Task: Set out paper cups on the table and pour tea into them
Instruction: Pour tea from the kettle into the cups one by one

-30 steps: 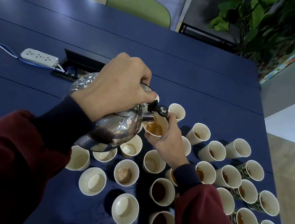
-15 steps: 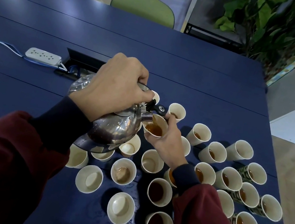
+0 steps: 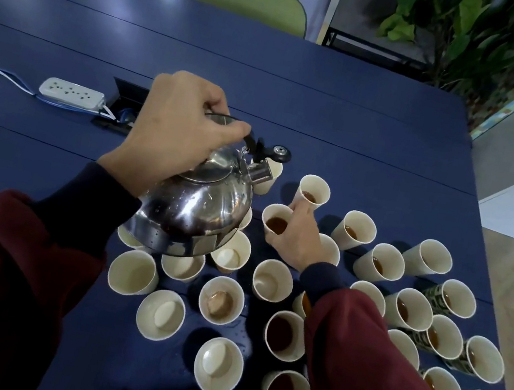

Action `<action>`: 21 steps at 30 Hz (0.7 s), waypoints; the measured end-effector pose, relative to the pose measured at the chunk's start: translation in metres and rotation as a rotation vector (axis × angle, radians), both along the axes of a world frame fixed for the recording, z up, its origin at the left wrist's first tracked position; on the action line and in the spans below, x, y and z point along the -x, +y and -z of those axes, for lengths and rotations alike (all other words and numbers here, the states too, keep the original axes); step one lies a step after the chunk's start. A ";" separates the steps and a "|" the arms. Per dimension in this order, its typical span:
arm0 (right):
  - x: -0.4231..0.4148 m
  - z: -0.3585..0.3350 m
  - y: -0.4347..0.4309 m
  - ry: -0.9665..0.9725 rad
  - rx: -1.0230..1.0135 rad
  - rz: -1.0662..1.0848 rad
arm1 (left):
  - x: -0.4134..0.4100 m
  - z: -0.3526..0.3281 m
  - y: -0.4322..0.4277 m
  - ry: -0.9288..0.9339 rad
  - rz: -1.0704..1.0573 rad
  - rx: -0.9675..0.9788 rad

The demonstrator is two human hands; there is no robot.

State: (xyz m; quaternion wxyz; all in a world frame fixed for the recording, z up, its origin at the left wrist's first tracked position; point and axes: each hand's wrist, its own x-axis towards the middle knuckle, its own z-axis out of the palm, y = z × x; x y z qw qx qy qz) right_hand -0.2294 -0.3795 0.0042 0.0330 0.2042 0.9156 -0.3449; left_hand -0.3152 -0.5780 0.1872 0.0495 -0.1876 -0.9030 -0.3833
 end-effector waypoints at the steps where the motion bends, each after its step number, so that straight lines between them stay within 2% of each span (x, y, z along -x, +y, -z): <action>1: 0.003 0.001 -0.002 -0.020 -0.012 -0.011 | 0.003 0.000 -0.003 -0.002 0.002 -0.015; 9: 0.018 -0.008 -0.012 -0.198 -0.170 -0.109 | 0.033 -0.005 -0.026 0.007 0.037 -0.067; 15: 0.060 -0.027 -0.007 0.018 -0.220 -0.004 | 0.056 -0.007 -0.039 0.001 0.063 -0.111; 21: 0.104 -0.014 -0.011 -0.072 -0.169 0.027 | 0.080 -0.003 -0.048 -0.045 0.073 -0.115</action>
